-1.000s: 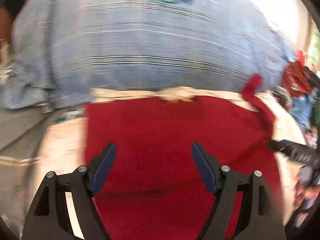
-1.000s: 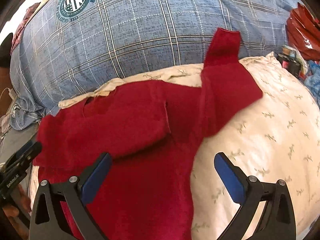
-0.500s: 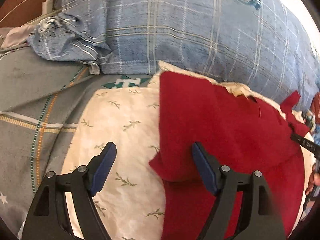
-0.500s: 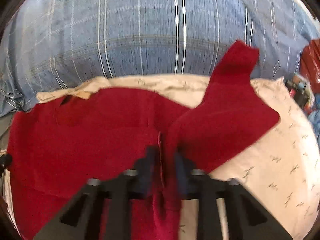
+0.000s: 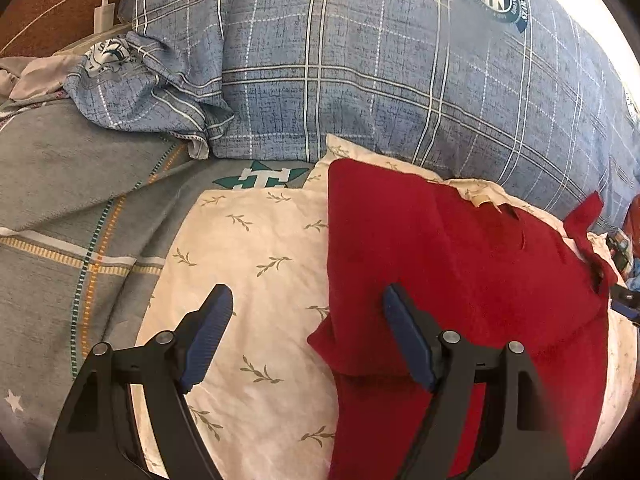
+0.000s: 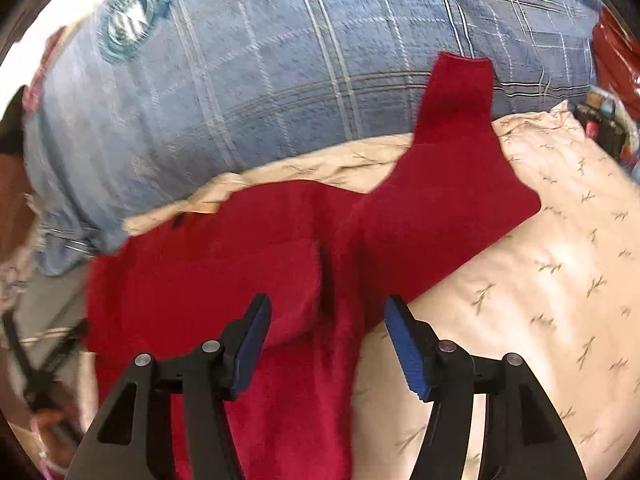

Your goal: Fold small clothes

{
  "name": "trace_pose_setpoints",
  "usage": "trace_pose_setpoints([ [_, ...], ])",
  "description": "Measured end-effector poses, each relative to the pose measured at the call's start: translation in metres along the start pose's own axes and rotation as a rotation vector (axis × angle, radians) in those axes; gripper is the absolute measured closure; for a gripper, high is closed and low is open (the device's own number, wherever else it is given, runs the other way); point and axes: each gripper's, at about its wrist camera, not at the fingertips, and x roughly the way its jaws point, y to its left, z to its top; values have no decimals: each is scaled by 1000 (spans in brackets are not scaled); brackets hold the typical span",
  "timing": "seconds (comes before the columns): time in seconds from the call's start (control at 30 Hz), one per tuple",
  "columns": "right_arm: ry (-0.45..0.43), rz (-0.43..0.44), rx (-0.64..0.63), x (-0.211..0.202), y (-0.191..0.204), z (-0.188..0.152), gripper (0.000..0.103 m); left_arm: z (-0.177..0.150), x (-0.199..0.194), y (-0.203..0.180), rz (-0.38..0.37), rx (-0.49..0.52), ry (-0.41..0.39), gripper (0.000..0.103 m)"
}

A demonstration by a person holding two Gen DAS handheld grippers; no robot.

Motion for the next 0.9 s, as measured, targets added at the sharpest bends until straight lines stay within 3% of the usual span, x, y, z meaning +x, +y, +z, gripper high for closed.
trace_pose_setpoints([
  [0.17, 65, 178, 10, 0, 24, -18, 44, 1, -1, 0, -2, -11, -7, 25],
  [0.27, 103, 142, 9, 20, 33, -25, 44, 0, -2, 1, 5, -4, -8, 25],
  [0.37, 78, 87, 105, 47, 23, -23, 47, 1, -4, 5, 8, -17, -12, 25],
  [0.4, 62, 86, 118, 53, 21, -19, 52, 1, -5, 8, 12, -26, -16, 25],
  [0.43, 31, 68, 115, 55, 23, -15, 70, 2, -7, 10, 15, -33, -20, 25],
  [0.47, 19, 46, 99, 57, 26, -10, 98, 3, -9, 13, 20, -42, -25, 25],
  [0.53, 7, 66, 61, 57, 37, 0, 98, 5, -11, 16, 26, -52, -30, 25],
  [0.63, -94, 52, -6, 34, 47, 14, 98, 9, -15, 21, 35, -61, -47, 25],
  [0.7, -176, -10, -41, 19, 51, 16, 98, 11, -14, 21, 34, -61, -55, 25],
  [0.77, -198, -104, -72, 24, 48, 18, 98, 12, -10, 18, 31, -55, -47, 25],
  [0.8, -184, -145, -73, 31, 45, 18, 98, 11, -5, 15, 26, -48, -37, 25],
  [0.9, -23, -166, -42, 61, 32, 15, 90, 7, 6, 3, 21, -9, -8, 25],
])
